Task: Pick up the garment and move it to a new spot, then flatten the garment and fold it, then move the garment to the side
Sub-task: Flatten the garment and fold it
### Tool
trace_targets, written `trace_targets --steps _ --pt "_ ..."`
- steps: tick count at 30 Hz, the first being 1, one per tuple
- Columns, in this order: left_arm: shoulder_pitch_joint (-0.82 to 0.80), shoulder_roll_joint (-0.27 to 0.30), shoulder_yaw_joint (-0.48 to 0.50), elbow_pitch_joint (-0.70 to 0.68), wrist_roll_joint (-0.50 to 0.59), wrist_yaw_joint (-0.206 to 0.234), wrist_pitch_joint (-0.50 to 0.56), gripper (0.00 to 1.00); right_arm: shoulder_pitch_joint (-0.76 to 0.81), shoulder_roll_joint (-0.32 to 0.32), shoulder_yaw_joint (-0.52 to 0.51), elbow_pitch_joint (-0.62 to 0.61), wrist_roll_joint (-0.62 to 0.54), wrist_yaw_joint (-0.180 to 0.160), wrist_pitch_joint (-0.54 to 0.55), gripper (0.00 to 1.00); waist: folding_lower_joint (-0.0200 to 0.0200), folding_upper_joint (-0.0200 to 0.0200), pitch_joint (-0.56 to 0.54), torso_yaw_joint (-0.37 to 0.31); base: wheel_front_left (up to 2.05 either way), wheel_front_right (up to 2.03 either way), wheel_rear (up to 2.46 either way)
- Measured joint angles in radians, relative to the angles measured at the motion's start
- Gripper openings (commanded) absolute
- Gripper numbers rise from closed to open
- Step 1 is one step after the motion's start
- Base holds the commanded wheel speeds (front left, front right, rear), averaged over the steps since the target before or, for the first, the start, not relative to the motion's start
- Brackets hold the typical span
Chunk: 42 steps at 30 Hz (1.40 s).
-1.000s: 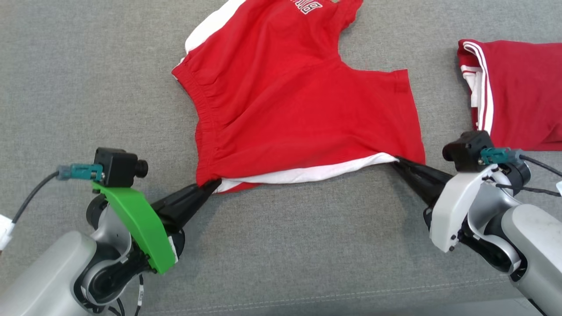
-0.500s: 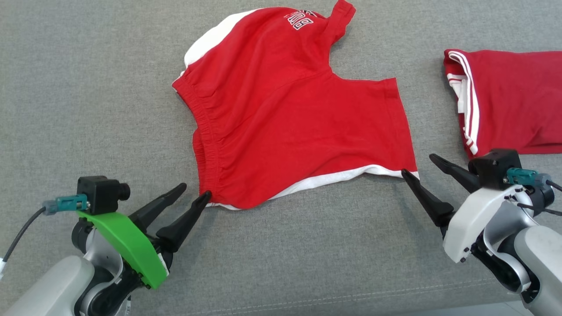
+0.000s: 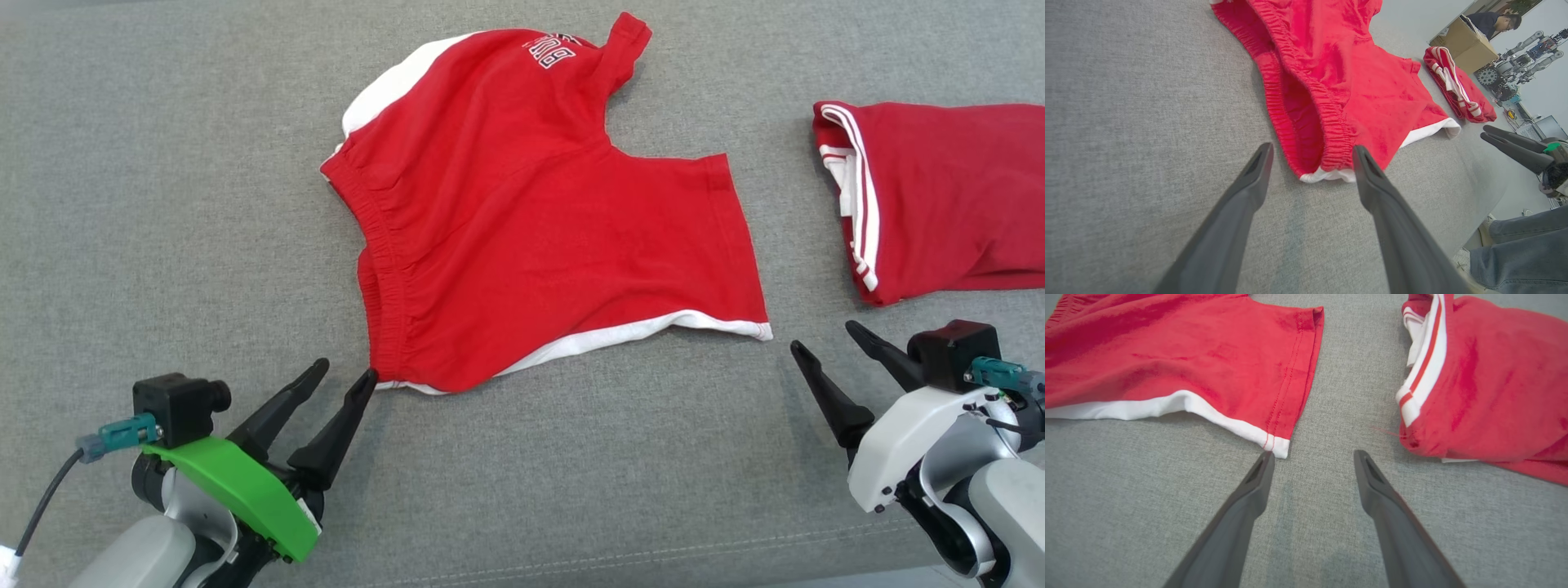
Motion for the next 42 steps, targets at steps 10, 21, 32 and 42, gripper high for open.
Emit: trace_targets --steps 10,21,32,42 --pt "0.0 -0.006 -0.011 0.043 0.063 0.007 -0.062 1.0 -0.002 0.044 -0.005 0.045 0.0 0.0 -0.028 1.0 0.0 0.0 0.014 0.013 0.0 0.0 0.0" --pt "-0.001 -0.029 -0.059 0.078 0.124 -0.002 -0.083 1.0 -0.027 0.078 0.025 0.091 -0.012 0.001 -0.041 0.91 0.0 0.0 0.033 0.031 0.0 0.0 0.0" --pt "-0.026 -0.035 -0.09 0.113 0.193 -0.012 -0.099 1.0 -0.081 0.107 0.041 0.134 -0.016 0.012 -0.041 0.49 0.0 0.0 0.043 0.05 0.0 0.0 0.0" --pt "-0.054 -0.063 -0.109 0.142 0.216 -0.023 -0.108 1.0 -0.098 0.119 0.051 0.171 -0.016 0.037 -0.041 0.0 0.0 0.0 0.038 0.056 0.0 0.0 0.0"
